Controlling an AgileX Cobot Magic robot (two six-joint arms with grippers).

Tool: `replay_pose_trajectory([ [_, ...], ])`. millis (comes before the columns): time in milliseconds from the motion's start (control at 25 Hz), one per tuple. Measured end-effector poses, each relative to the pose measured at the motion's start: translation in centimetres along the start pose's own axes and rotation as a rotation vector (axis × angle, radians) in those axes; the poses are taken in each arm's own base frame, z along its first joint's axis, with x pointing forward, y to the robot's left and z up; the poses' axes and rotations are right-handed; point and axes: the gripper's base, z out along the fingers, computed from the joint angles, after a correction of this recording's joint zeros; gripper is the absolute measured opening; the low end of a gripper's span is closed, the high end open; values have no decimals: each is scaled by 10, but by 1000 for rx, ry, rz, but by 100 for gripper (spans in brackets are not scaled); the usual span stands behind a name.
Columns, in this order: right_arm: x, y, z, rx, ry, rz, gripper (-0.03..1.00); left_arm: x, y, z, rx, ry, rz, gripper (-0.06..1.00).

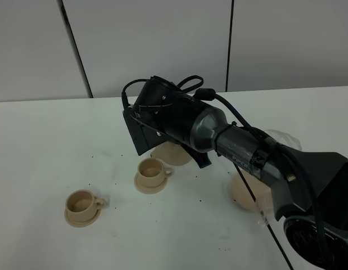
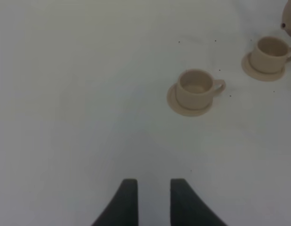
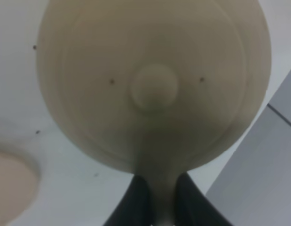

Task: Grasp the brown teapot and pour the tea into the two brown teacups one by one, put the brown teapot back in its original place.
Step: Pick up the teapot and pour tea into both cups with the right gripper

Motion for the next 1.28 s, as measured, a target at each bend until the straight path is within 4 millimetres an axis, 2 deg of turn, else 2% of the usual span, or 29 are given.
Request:
replay_pose_trajectory([
  [240,-7,1,-5,13,-1,-75,9,0,0,0,0,0,0,24],
  [1000,-6,-7,-6,102,35,-154,9,0,0,0,0,0,0,24],
  [1280,-11,-4,4,99,54,-181,9,0,0,0,0,0,0,24],
])
